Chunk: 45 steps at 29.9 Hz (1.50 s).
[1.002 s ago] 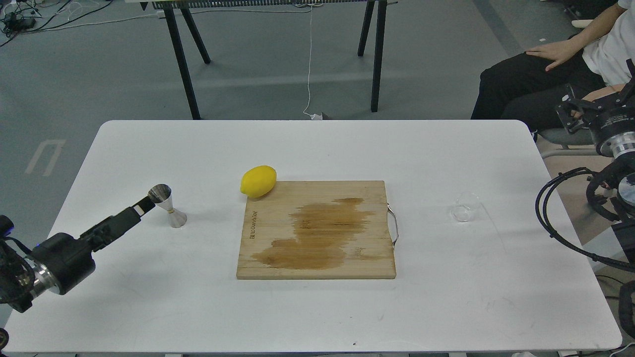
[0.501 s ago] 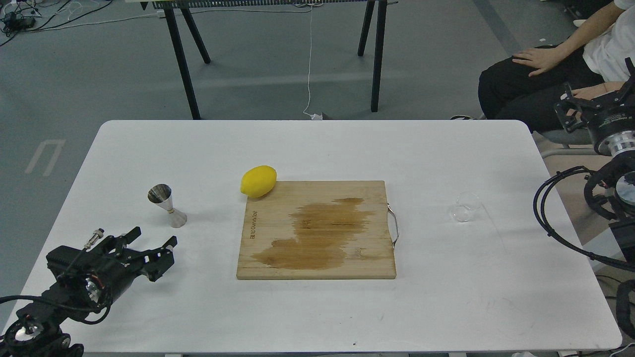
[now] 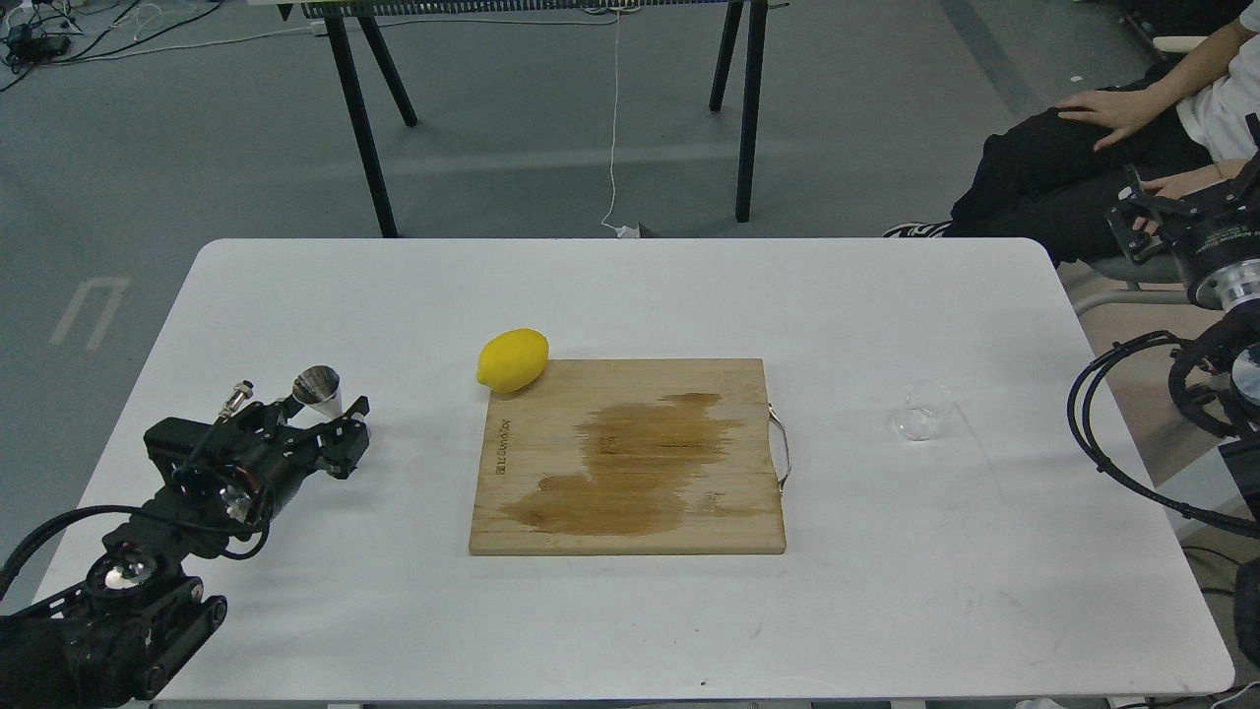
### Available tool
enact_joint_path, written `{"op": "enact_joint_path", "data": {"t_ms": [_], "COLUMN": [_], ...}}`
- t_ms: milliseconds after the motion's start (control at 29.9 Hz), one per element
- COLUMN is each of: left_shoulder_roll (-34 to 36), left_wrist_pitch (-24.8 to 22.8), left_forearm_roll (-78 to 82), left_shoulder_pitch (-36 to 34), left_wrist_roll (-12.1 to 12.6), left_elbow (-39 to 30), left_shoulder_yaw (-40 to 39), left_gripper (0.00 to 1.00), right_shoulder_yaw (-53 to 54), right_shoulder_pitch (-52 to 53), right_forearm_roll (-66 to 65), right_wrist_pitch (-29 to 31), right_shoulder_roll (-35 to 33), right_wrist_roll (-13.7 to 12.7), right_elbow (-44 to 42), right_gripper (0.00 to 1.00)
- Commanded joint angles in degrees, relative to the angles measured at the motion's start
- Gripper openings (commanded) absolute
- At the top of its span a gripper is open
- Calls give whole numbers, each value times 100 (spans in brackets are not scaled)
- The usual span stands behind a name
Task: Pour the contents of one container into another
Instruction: 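Carry the jigger with the left gripper onto the wooden cutting board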
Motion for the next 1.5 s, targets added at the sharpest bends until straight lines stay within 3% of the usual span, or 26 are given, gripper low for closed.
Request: {"op": "enact_joint_path", "data": {"t_ms": [0,67,267,601,835,1035,1202,1269,1369,1469], "left_shoulder_roll": [-7,2,-7,64,-463,-1104,-1684,-1843,-1931,-2045], "left_wrist_pitch": [-18,9,202,238,88,-228,-387,-387,-387,-387], "left_forearm_roll": [-2,-10,-19,164,589,589,589,589,589,589], "left_shoulder_pitch": [3,3,-67,-954,-1465,-1439,-1377,-1360,-1316,-1324], "left_wrist_roll": [4,4,4,30,48,57,74,240,732,830], "left_elbow": [22,22,-48,-1471,-2060,-2053,-1588,-1298,-1016,-971], "left_shoulder_yaw": [19,36,28,89,914,1714,2119,2146,2146,2146], "left_gripper": [26,17,10,9,8,8,9,10,13,15], "right_shoulder_yaw": [-6,3,-6,3,-6,3,3,3,3,3], "right_shoulder_pitch": [-3,-3,-3,-11,-20,-47,-47,-47,-47,-55], "right_forearm_roll": [0,0,0,0,0,0,0,0,0,0], "right_wrist_pitch": [0,0,0,0,0,0,0,0,0,0], "right_shoulder_roll": [-15,-15,-6,-59,-121,-129,-129,-129,-129,-129], "right_wrist_roll": [-1,-1,-1,8,8,17,17,17,17,17], "right_elbow": [0,0,0,-18,-35,-44,-44,-35,-44,-44], "right_gripper": [100,100,100,100,100,100,100,100,100,100]}}
